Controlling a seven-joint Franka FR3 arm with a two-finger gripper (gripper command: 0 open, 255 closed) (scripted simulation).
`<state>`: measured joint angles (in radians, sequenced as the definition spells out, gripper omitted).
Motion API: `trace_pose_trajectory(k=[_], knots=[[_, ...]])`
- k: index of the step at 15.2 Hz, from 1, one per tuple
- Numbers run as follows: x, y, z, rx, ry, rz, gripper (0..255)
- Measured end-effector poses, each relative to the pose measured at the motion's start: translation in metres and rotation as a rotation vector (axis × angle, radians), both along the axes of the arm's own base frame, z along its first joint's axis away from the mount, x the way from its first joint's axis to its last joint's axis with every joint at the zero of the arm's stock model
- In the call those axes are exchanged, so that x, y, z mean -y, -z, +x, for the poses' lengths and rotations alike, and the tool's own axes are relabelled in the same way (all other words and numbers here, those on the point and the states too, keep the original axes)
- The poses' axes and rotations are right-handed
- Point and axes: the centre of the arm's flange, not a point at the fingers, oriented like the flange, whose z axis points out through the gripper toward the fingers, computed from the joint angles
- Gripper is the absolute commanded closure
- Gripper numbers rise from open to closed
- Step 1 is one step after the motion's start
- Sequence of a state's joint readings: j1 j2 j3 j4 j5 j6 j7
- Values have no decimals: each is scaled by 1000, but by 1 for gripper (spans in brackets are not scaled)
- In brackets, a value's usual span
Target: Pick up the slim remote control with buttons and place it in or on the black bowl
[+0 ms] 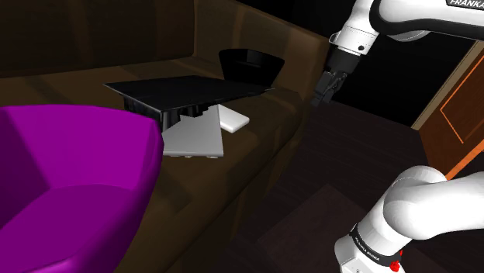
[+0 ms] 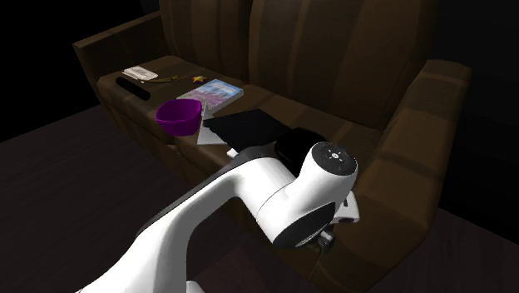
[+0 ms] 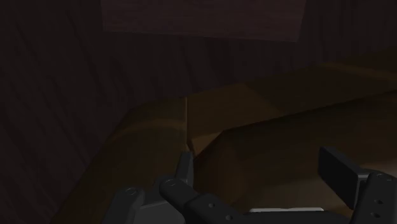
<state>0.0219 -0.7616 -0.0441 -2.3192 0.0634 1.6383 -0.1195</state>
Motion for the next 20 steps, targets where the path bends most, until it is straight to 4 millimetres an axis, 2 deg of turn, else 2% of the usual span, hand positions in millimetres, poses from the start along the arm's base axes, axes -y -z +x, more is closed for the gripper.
trace_pose_trajectory(k=[2, 4, 10, 11, 20], knots=[[-6, 0, 0, -1, -3, -2, 0], [-27, -5, 3, -5, -13, -8, 0], [-103, -23, 12, -18, -52, -31, 0], [-121, -22, 15, -20, -59, -34, 0], [-240, -44, 15, -41, -117, -69, 0]])
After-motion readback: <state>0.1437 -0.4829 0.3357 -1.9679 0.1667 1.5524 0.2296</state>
